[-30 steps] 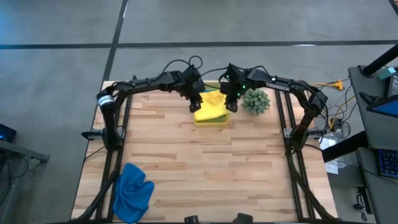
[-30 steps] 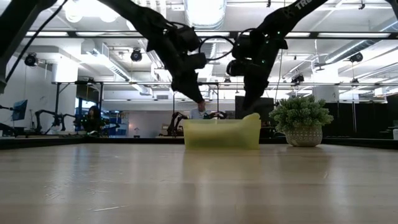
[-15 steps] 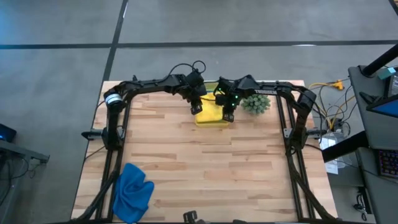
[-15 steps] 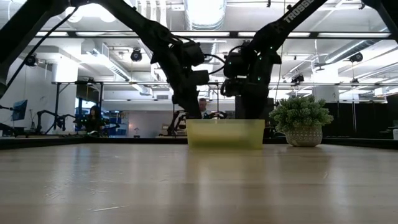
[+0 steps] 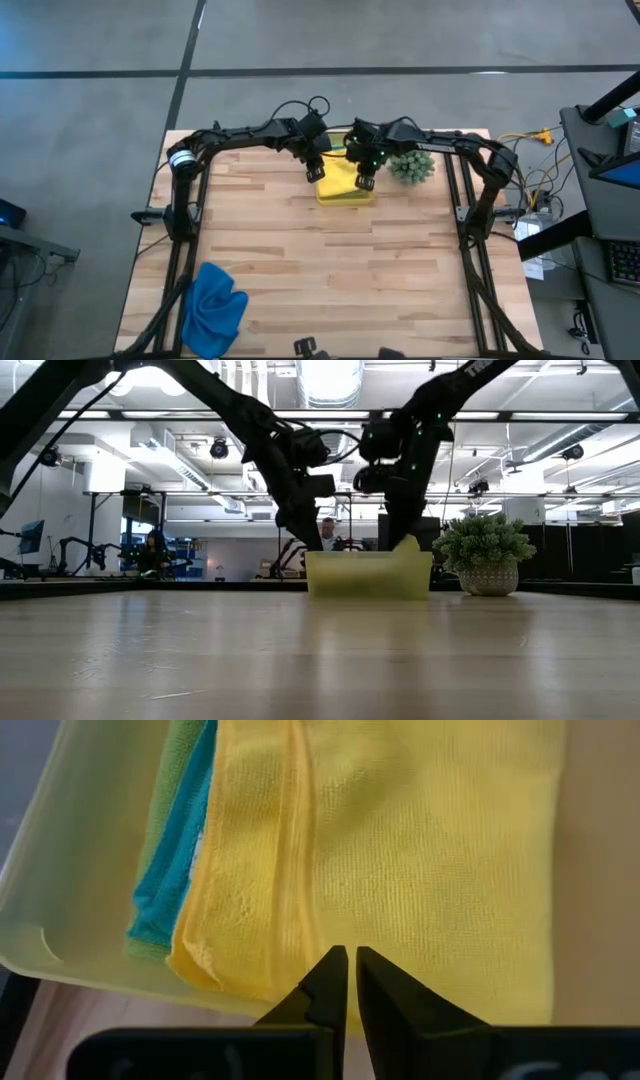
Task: Fold microfiber towels
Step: Put the yellow microfiber cloth into the yellow bin
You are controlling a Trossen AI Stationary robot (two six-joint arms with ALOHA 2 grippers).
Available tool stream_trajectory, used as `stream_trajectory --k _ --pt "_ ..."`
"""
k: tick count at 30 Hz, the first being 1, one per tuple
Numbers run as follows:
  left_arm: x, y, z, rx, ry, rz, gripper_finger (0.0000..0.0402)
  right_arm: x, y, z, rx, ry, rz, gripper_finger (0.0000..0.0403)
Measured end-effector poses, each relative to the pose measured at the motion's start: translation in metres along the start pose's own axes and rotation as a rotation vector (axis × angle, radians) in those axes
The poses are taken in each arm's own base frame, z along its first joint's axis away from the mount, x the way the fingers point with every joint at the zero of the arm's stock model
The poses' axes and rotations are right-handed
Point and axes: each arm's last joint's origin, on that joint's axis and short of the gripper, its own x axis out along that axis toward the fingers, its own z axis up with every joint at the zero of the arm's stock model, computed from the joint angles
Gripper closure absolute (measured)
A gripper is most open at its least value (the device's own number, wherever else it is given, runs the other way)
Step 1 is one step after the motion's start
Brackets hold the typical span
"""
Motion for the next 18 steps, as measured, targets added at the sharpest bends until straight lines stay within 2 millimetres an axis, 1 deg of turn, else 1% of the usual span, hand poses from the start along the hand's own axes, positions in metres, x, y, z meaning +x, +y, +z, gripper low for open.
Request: stream_trajectory --k 2,5,8,13,18 --pt "0.000 0.000 0.000 -0.001 -0.004 -0.020 0.0389 -0.008 -0.003 0.003 -0.007 -0.024 -0.054 0.0394" --pt "0.002 -0.002 0.000 -0.003 -0.016 -0.083 0.0389 -0.013 -0.008 0.007 -0.001 -0.061 -0.065 0.0394" --pt "0.007 -0.004 -0.001 -0.007 -0.005 -0.111 0.0389 -0.012 -0.008 0.003 0.032 -0.032 -0.001 0.0394" --pt "0.011 -0.004 -0.004 -0.015 0.016 -0.123 0.0389 -0.013 0.001 -0.007 0.085 0.055 0.162 0.0394" --pt "0.015 -0.003 -0.005 -0.010 0.024 -0.125 0.0389 -0.013 0.002 -0.007 0.079 0.056 0.181 0.0393"
